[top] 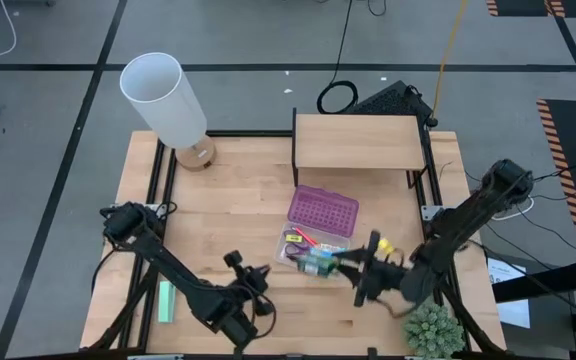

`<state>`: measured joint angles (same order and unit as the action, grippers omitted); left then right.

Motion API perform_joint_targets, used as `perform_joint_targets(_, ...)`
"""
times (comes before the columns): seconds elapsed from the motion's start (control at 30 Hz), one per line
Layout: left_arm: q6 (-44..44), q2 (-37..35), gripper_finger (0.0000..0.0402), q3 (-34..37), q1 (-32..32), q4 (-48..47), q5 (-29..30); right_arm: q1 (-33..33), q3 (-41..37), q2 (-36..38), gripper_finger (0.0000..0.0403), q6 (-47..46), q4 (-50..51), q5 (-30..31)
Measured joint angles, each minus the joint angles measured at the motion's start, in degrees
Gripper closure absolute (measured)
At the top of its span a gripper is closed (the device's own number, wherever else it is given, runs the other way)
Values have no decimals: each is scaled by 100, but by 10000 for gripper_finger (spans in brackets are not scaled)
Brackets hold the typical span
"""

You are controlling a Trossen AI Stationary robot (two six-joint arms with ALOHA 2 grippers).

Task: Pack school essentials
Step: Put the yellow crayon box into the purple supply box

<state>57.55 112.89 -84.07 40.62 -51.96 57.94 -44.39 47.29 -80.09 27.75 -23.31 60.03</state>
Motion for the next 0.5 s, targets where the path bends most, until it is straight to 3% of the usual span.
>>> perform_joint_targets(0.13, 199, -342, 366, 0, -4, -767, 144, 289, 0, 676, 296, -1114, 2, -21)
perform_joint_targets(0.27, -448, -636, 366, 42, 28, -657, 215, 553, 2, 1285, 296, -2092, 337, -483)
perform_joint_targets(0.4, -1464, -835, 366, 446, 93, 209, 49, 875, 4, 1813, 296, -3427, 1069, -1255)
perform_joint_targets(0.5, -2341, -1062, 366, 1098, 116, 1635, -536, 1085, 4, 1949, 296, -4369, 1678, -1883)
